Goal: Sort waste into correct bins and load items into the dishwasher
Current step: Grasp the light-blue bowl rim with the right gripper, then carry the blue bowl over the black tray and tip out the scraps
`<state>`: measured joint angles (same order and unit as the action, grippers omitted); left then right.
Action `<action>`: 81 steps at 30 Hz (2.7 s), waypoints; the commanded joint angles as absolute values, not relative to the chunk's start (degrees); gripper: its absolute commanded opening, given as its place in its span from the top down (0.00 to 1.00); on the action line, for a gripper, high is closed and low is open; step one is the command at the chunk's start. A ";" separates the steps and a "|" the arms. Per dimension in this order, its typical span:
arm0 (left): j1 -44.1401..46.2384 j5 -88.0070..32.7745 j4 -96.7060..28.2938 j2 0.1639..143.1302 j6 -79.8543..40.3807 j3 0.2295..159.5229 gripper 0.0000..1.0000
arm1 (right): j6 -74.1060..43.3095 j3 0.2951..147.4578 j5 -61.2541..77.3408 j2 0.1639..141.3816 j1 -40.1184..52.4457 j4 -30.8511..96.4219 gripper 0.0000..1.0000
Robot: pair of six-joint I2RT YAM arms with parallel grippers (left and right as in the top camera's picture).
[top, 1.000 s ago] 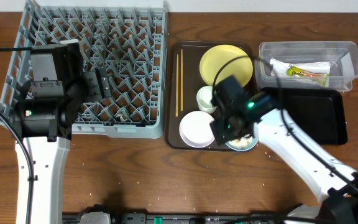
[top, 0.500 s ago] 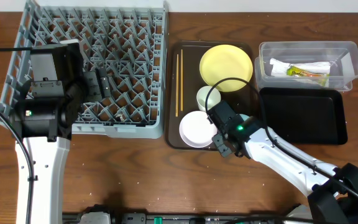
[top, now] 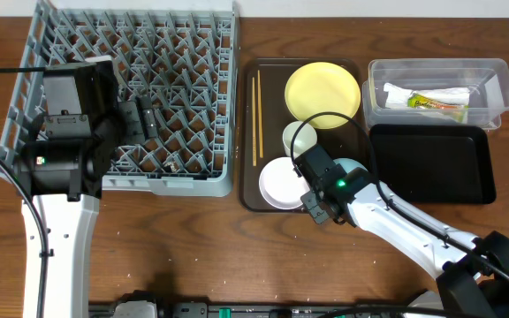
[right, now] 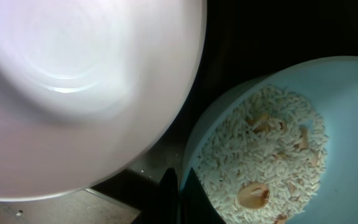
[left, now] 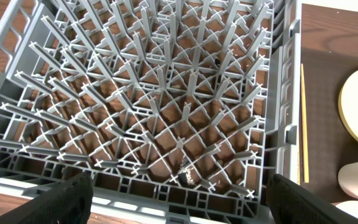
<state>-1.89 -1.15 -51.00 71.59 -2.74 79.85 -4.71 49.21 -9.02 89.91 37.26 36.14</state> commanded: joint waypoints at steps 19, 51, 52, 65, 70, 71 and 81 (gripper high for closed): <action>-2.17 -1.06 -50.98 71.83 -2.17 81.08 0.10 | -16.53 58.52 9.58 69.38 18.50 46.57 0.99; -2.17 -1.06 -50.98 71.83 -2.15 81.08 0.09 | -1.13 58.28 70.87 85.69 -28.99 40.73 0.99; -2.17 -1.06 -50.98 71.83 -2.17 81.08 0.10 | -1.06 58.28 72.62 86.74 -29.50 40.71 0.99; -2.17 -1.04 -50.98 71.83 -2.15 81.08 0.09 | -0.80 58.28 88.73 96.12 -36.53 40.97 0.99; -2.17 -1.06 -50.98 71.83 -2.17 81.08 0.10 | -5.67 58.28 89.32 99.48 -38.87 42.11 0.99; -2.17 -1.04 -50.98 71.83 -2.17 81.08 0.10 | -5.76 58.28 89.32 99.96 -39.18 42.46 0.99; -2.17 -1.06 -50.98 71.83 -2.15 81.08 0.10 | -6.61 58.28 89.30 100.51 -39.90 43.48 0.99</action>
